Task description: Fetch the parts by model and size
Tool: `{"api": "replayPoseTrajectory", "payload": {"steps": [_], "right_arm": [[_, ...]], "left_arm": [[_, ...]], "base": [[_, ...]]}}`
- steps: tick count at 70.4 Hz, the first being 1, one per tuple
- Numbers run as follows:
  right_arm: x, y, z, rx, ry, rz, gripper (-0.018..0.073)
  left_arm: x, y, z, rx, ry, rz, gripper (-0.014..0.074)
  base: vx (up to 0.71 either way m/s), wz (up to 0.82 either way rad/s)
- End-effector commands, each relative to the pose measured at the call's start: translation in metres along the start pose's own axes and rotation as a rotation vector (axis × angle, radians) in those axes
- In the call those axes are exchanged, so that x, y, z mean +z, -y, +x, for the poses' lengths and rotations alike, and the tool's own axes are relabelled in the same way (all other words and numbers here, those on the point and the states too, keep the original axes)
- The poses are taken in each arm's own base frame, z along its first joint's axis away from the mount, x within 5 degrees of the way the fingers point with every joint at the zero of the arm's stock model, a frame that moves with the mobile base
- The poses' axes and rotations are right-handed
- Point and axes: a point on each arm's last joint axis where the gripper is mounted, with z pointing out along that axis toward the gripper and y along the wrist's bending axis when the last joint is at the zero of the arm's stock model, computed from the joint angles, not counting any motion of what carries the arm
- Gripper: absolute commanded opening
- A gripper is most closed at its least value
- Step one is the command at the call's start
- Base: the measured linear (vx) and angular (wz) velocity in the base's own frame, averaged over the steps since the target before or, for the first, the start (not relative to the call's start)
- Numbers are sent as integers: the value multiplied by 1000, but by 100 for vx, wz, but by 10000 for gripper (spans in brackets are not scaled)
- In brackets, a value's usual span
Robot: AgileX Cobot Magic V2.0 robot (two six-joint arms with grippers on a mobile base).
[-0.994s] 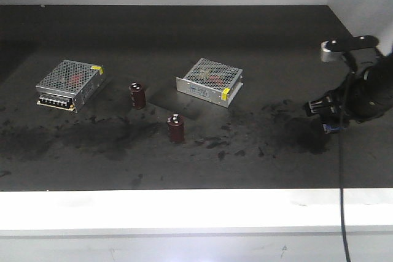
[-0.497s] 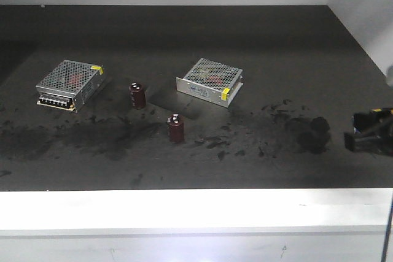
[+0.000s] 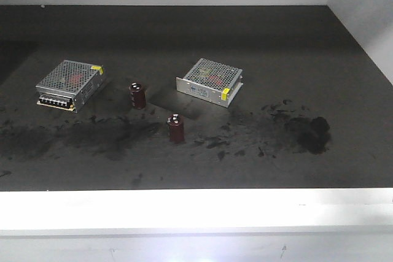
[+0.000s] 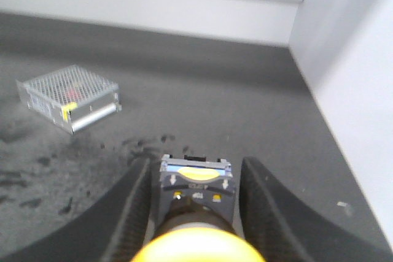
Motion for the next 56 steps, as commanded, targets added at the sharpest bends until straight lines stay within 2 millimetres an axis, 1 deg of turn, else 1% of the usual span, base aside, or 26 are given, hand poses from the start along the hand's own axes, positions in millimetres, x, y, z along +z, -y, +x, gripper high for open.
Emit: {"api": "replayPoseTrajectory", "payload": {"steps": [1, 9, 16, 56], "right_arm": [[-14, 2, -15, -2, 155, 21, -10], [-25, 2, -11, 0, 204, 27, -10], [-31, 2, -12, 1, 240, 30, -10], [-32, 2, -13, 0, 250, 32, -10]], "left_arm": [[-2, -1, -17, -5, 107, -1, -4], [-2, -1, -17, -5, 107, -1, -4], [-2, -1, -17, -5, 107, -1, -4], [-2, -1, -17, -5, 106, -1, -4]], "base": [[0, 0], [0, 0], [0, 0], [0, 0]]}}
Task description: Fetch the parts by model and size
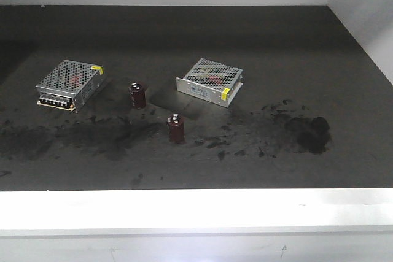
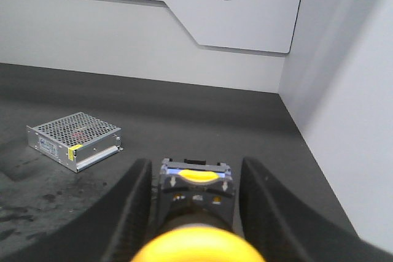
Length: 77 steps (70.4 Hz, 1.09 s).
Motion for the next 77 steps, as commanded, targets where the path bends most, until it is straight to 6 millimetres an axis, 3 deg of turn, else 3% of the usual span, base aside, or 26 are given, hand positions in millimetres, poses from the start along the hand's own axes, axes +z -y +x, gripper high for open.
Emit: {"api": "replayPoseTrajectory", "payload": {"steps": [1, 77], "right_arm": [[-1, 2, -17, -4, 104, 15, -10], [-1, 2, -17, -4, 105, 15, -10]], "left_arm": [[-2, -1, -17, -5, 106, -1, -4], [-2, -1, -17, -5, 106, -1, -4]], "base": [[0, 0], [-3, 3]]}}
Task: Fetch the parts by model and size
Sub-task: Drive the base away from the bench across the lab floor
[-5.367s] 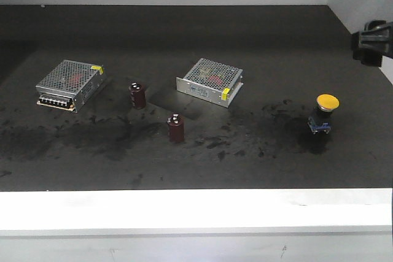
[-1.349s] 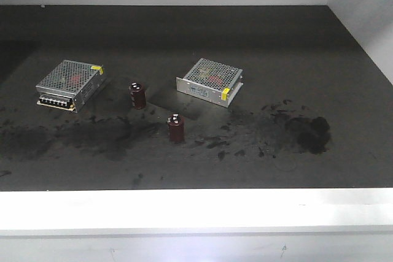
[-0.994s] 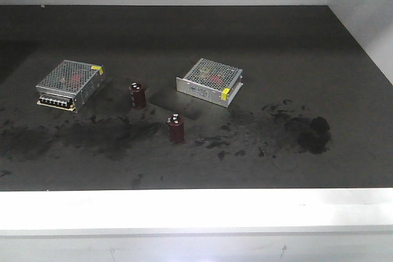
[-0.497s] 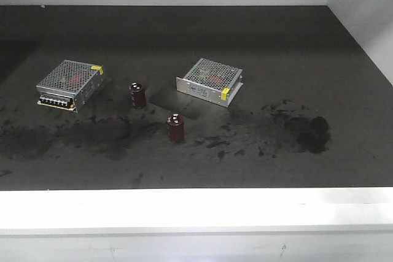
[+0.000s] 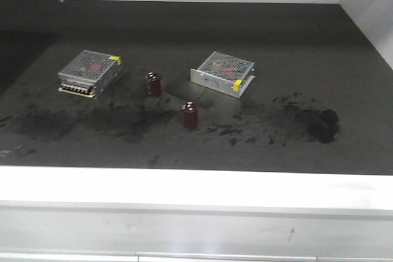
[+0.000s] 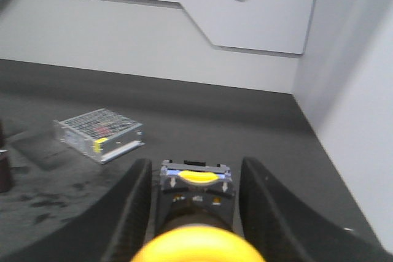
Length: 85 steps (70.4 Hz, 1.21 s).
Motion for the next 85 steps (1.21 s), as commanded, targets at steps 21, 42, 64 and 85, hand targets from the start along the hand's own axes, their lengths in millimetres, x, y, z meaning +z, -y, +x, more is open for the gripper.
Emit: {"api": "replayPoseTrajectory", "payload": {"steps": [21, 42, 64, 85], "right_arm": [[-1, 2, -16, -4, 104, 15, -10], [-1, 2, -16, -4, 104, 15, -10], [-1, 2, -16, -4, 102, 15, -10], [-1, 2, -16, -4, 102, 15, -10]], "left_arm": [[-2, -1, -17, -5, 106, -1, -4], [-2, -1, -17, -5, 106, -1, -4], [-2, -1, -17, -5, 106, -1, -4], [-2, -1, -16, -5, 104, -1, -4]], "base": [[-17, 31], [-18, 54], [-18, 70], [-16, 73]]}}
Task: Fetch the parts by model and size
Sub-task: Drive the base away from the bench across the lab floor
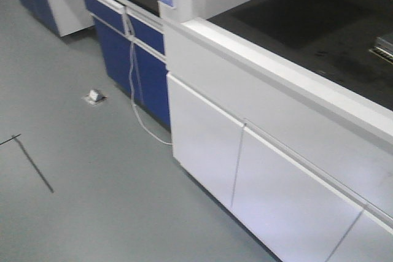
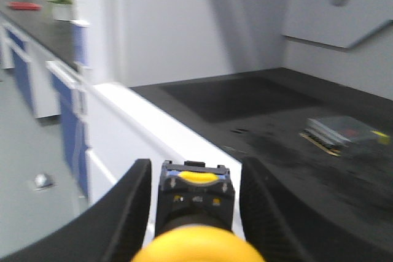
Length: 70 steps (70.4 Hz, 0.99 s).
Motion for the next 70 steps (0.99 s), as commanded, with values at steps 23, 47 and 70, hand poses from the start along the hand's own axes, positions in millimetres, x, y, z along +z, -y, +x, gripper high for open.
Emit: {"api": "replayPoseTrajectory", "payload": {"steps": [23, 47, 70], "right_arm": [[-1, 2, -16, -4, 103, 15, -10], [-1, 2, -16, -4, 103, 15, -10], [-1, 2, -17, -4, 104, 15, -10]], "left_arm": [[-2, -1, -16, -5, 104, -1, -4], [-2, -1, -16, -5, 104, -1, -4], [-2, -1, -16, -5, 104, -1, -4]], "base": [[-8, 91], [0, 65], [9, 25]]}}
